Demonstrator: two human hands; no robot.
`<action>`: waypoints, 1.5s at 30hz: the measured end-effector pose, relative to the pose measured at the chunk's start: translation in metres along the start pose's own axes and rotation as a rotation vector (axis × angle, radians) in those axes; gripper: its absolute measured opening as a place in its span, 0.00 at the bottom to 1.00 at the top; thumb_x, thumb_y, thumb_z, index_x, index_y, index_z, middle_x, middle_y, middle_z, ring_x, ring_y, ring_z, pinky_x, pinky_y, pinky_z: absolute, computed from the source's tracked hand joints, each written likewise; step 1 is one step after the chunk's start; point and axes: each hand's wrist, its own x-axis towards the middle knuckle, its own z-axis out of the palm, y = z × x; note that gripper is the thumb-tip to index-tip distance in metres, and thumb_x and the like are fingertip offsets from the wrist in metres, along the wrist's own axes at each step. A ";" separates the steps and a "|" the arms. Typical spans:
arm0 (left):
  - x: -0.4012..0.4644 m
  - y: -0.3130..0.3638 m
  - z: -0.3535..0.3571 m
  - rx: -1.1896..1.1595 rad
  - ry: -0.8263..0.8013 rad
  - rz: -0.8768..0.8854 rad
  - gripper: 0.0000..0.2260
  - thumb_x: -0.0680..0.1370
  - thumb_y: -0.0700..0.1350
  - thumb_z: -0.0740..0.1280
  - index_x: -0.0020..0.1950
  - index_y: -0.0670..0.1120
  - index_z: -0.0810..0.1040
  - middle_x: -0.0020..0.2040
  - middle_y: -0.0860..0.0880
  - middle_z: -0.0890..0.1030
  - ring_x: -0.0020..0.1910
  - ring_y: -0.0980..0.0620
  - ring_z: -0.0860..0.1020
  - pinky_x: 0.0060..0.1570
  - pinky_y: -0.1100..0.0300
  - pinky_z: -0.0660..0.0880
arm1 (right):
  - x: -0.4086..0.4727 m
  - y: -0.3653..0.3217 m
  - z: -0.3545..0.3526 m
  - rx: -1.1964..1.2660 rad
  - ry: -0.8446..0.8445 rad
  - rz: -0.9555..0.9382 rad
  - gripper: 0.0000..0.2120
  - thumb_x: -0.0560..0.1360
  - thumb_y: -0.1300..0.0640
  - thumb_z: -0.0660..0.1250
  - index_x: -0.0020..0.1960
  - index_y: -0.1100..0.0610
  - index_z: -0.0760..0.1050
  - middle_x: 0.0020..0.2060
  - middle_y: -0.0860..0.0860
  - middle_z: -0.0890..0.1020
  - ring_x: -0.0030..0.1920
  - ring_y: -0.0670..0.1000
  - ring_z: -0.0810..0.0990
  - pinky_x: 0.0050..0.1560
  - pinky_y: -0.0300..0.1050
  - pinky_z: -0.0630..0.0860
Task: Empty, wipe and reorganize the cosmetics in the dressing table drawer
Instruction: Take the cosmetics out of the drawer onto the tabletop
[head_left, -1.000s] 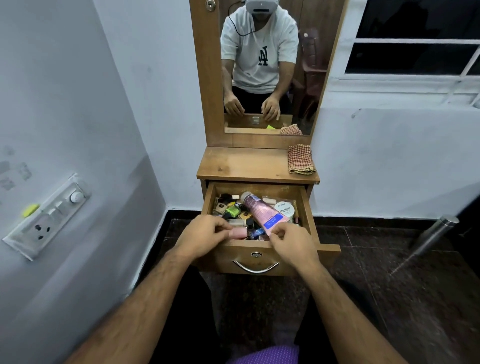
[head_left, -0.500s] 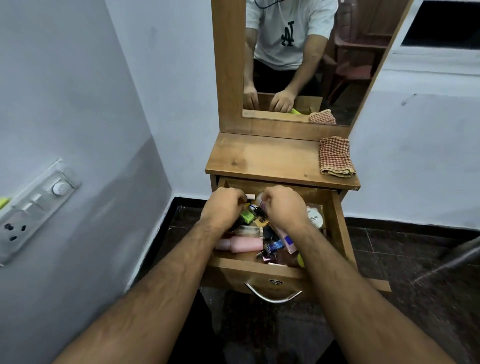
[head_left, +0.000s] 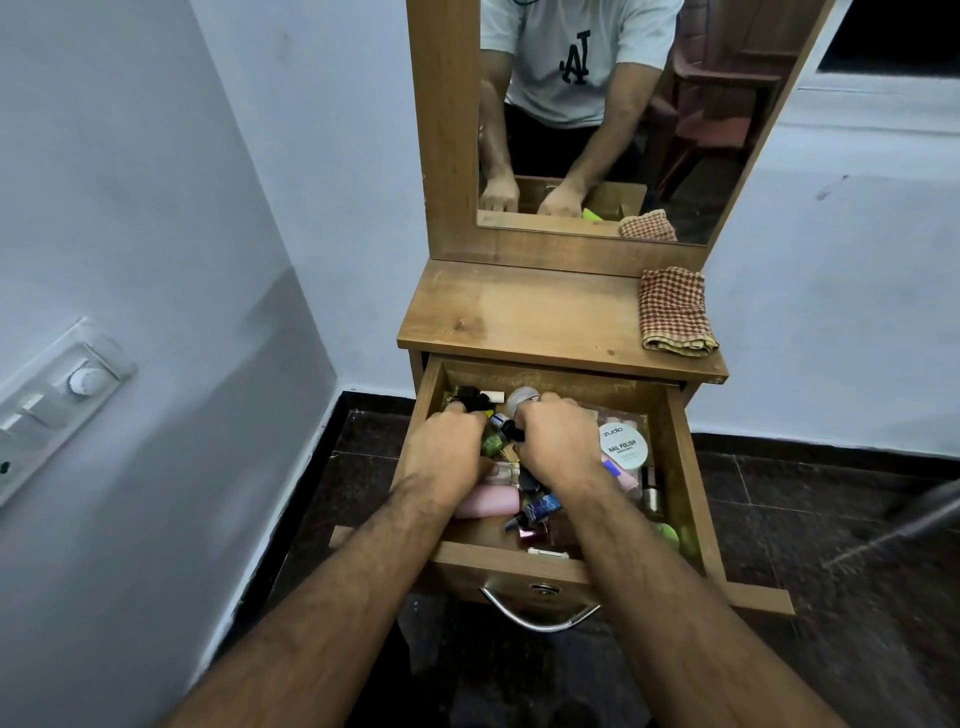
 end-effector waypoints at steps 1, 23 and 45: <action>-0.001 0.001 0.000 -0.004 0.005 -0.004 0.19 0.74 0.50 0.72 0.63 0.49 0.77 0.59 0.46 0.77 0.56 0.44 0.79 0.53 0.51 0.76 | 0.001 -0.001 0.000 -0.002 0.004 0.007 0.18 0.73 0.57 0.68 0.62 0.53 0.77 0.55 0.54 0.80 0.55 0.58 0.79 0.50 0.49 0.74; 0.005 -0.001 -0.001 -0.395 0.139 -0.002 0.24 0.76 0.44 0.71 0.70 0.53 0.69 0.57 0.48 0.82 0.57 0.49 0.80 0.53 0.59 0.72 | -0.007 0.018 -0.007 0.776 0.254 0.208 0.03 0.73 0.53 0.68 0.44 0.51 0.75 0.35 0.44 0.80 0.38 0.44 0.78 0.40 0.47 0.79; 0.014 -0.008 0.017 -0.505 -0.100 0.096 0.17 0.74 0.43 0.73 0.62 0.52 0.79 0.57 0.53 0.82 0.56 0.57 0.78 0.61 0.58 0.74 | -0.006 0.025 -0.006 0.825 0.335 0.280 0.03 0.79 0.53 0.65 0.52 0.51 0.73 0.40 0.41 0.77 0.43 0.43 0.79 0.43 0.47 0.81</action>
